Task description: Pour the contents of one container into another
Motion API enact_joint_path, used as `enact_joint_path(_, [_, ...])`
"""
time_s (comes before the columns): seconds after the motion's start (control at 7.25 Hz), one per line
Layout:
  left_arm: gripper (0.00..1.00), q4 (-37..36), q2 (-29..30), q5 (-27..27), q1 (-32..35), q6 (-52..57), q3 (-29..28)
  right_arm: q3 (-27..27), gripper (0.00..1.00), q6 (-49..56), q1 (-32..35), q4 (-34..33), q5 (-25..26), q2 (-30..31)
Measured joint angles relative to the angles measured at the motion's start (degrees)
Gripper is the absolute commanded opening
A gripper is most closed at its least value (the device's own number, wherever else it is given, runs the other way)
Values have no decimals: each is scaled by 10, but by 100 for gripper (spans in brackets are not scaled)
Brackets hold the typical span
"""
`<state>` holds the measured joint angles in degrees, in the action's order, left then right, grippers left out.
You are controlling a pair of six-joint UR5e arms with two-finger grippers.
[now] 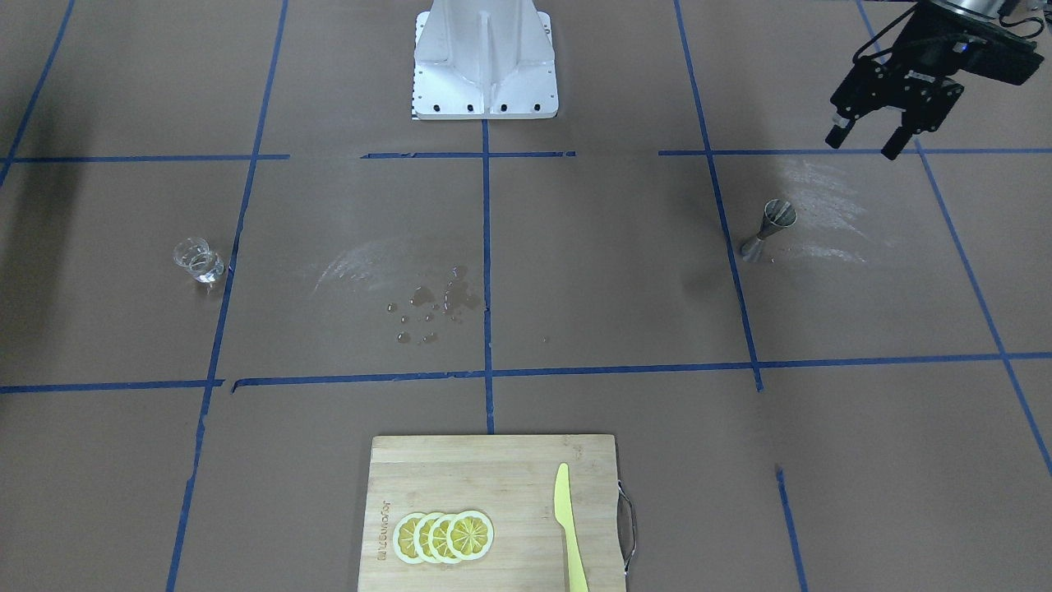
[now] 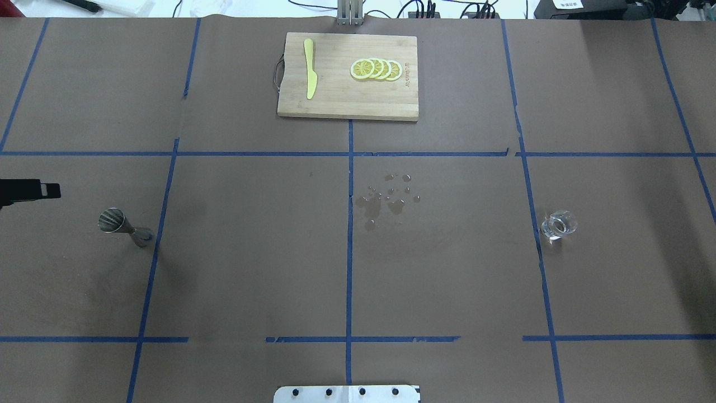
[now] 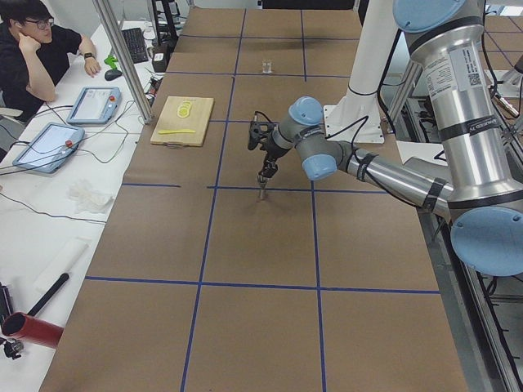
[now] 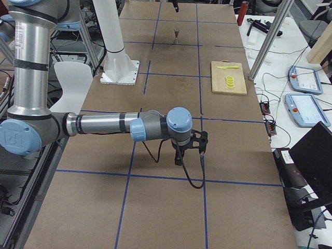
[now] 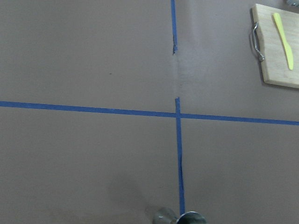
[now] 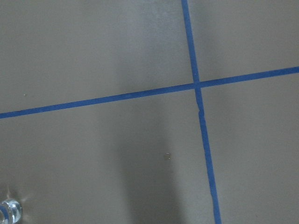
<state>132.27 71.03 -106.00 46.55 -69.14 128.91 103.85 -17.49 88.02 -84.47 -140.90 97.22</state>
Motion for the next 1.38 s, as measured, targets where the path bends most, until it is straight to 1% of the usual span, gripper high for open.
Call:
enact_joint_path(0.14, [100,-8,-5,100,-85,-53,11,38,100,-35,-23,2,6,2])
enact_joint_path(0.28, [100,-31,-8,187,-155,-91,15,94,100,-96,-62,2,29,12])
enact_joint_path(0.41, [100,-60,-8,251,-200,-110,16,155,100,-166,-115,3,71,27])
enact_joint_path(0.55, [100,-86,-8,303,-230,-124,15,206,100,-235,-172,3,112,35])
enact_joint_path(0.69, [100,-100,-8,352,-260,-149,10,242,100,-291,-223,3,145,39])
enact_joint_path(0.83, [100,-107,-5,408,-296,-182,-2,275,100,-347,-278,3,189,40])
enact_joint_path(0.97, [100,-111,3,462,-325,-210,-23,303,100,-406,-340,4,250,41])
enact_joint_path(1.24, [100,-114,46,539,-346,-237,-92,331,100,-500,-466,5,383,41])
enact_joint_path(1.38, [100,-114,62,571,-349,-242,-121,336,100,-519,-499,5,417,41])
